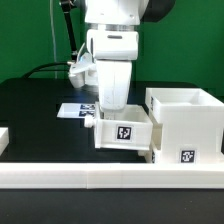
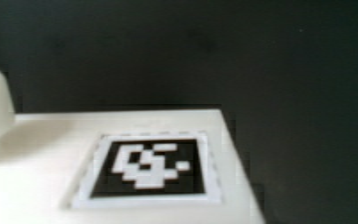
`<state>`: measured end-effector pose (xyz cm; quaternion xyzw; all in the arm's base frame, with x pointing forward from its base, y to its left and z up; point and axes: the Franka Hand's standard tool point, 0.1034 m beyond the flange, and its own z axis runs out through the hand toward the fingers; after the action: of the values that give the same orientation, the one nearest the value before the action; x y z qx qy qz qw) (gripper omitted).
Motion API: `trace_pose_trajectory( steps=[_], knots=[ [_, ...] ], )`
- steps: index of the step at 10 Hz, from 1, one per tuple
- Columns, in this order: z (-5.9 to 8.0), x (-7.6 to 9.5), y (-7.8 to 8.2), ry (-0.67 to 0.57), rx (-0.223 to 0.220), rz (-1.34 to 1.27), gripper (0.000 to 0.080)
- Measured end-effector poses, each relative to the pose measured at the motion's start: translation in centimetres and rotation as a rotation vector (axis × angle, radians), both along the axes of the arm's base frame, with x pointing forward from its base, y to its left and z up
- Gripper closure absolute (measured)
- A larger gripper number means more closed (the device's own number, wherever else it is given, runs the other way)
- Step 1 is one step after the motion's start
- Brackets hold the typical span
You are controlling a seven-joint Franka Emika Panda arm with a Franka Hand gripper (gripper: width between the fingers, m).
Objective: Assemble drawer
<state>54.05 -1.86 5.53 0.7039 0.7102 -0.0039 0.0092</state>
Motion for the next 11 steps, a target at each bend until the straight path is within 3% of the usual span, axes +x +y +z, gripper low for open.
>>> trace_pose_trajectory(
  steps=[2,5,9,11],
  knots=[
    [0.1,0.1,0.0,0.001,-0.001,0.002,0.0758],
    [1.2,1.3,0.6,0.01,-0.006,-0.005,0.0758],
    [0.9,1.1,-0.5,0.014,-0.004,-0.007,0.0758],
    [0.7,0.9,-0.3,0.018,-0.002,0.005,0.0758]
  ],
)
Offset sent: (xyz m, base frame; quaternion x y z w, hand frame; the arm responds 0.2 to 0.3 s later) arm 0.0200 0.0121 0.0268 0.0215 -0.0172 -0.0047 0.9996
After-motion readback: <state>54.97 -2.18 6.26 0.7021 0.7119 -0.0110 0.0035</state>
